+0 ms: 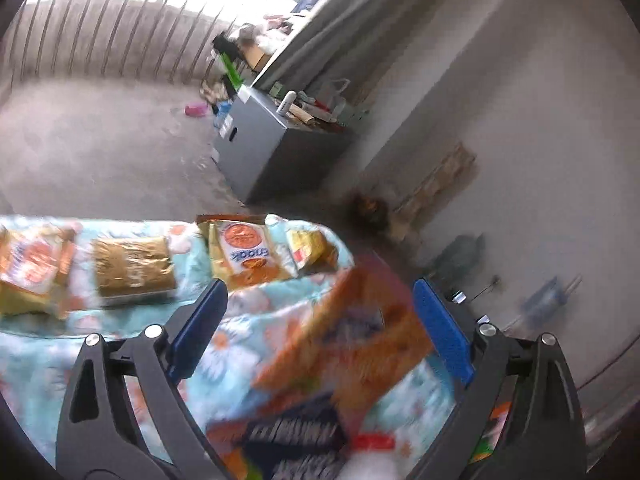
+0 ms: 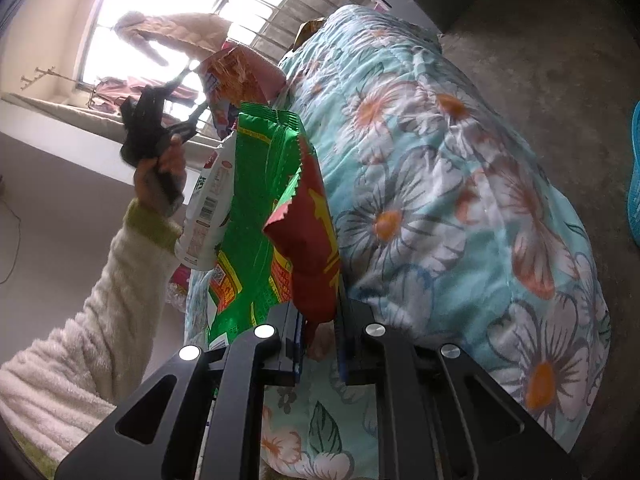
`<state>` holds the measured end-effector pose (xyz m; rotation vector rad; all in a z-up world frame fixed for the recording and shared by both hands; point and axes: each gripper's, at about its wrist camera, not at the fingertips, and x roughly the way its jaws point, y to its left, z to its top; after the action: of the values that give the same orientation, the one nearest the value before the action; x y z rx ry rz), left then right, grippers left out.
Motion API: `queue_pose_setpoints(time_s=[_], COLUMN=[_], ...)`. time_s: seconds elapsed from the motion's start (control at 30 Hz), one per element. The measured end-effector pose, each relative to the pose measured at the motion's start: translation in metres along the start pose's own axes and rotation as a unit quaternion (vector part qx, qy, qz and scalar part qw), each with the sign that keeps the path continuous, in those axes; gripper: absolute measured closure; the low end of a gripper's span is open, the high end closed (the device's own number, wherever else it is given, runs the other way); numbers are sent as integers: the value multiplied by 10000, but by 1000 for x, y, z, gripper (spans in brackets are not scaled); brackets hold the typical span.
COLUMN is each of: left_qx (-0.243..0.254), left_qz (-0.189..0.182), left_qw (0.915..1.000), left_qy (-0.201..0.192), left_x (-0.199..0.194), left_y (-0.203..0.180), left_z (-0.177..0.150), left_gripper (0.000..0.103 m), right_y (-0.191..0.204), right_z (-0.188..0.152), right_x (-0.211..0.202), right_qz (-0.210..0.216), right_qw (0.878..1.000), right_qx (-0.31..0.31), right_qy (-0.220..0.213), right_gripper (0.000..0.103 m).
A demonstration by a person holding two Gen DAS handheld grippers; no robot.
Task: Collect trash
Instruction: 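Hold the green chip bag in the right gripper while the left gripper grasps an orange snack packet, then carry the green bag and orange packet toward the blue wastebasket with both grippers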
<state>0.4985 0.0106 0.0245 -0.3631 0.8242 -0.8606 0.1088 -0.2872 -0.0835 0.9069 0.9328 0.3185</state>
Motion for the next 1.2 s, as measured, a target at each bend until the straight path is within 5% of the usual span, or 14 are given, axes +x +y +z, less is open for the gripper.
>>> queue_pose_setpoints(time_s=[0.1,0.2,0.27,0.6,0.83,1.2], left_qx=[-314,10,419,1937,2570,2671], left_qz=[-469,-726,-644,718,1310,1787], left_qw=[9979,9959,9953,9771,9575,9390], left_qy=[303,533,584,519,84,-1223], left_x=[14,12,4,-17,-49,-166], left_y=[10,-1,-16,-68,-104,-164], left_z=[-1,-13,-24,-55,-77,-85], left_gripper=[13,14,15,76,97,102], right_y=[-1,-2,-2,-1,-6,14], right_z=[1,2,2,0,1,-1], right_x=[1,1,2,2,0,-27], right_qz=[18,36,44,25,90,128], right_qw=[10000,10000,10000,9999,9991,9965], right_qx=[1,-9,-29,18,252,242], right_qy=[13,8,4,-104,-320,-787], right_gripper=[91,91,91,91,91,93])
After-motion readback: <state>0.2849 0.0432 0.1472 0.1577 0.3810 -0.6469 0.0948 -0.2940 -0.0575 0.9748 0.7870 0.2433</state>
